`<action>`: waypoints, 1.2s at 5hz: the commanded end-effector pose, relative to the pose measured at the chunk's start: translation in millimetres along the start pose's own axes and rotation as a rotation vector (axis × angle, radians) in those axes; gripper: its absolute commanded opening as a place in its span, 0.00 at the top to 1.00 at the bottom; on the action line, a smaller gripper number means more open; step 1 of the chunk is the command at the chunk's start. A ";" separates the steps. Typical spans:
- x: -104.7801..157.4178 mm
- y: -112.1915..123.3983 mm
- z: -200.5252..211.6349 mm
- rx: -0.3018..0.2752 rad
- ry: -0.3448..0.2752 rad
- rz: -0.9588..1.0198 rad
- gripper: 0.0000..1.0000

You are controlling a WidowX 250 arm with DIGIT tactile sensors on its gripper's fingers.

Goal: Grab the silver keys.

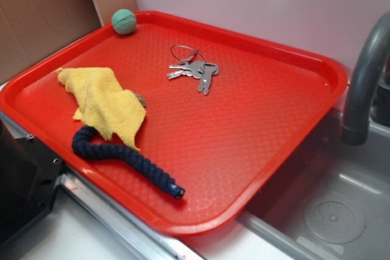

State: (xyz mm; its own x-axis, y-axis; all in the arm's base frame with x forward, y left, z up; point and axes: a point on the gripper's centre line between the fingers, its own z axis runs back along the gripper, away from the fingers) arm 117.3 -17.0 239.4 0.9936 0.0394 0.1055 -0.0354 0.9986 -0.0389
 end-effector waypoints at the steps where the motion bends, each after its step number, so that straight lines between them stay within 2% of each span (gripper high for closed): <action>1: 98.8 15.7 -82.5 0.194 -0.137 -0.368 0.00; 2: 132.1 25.2 -119.1 0.196 -0.250 -0.487 0.00; 3: 156.9 45.1 -164.8 0.145 -0.322 -0.550 0.00; 4: 163.6 51.3 -192.3 0.114 -0.283 -0.559 0.00; 5: 161.2 44.0 -215.0 0.069 -0.223 -0.584 0.00; 6: 151.5 35.1 -215.1 0.016 -0.212 -0.634 0.00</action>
State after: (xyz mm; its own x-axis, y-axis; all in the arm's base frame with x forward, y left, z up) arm 282.3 22.8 24.3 0.7951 -0.5444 0.2673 0.5451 0.8347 0.0787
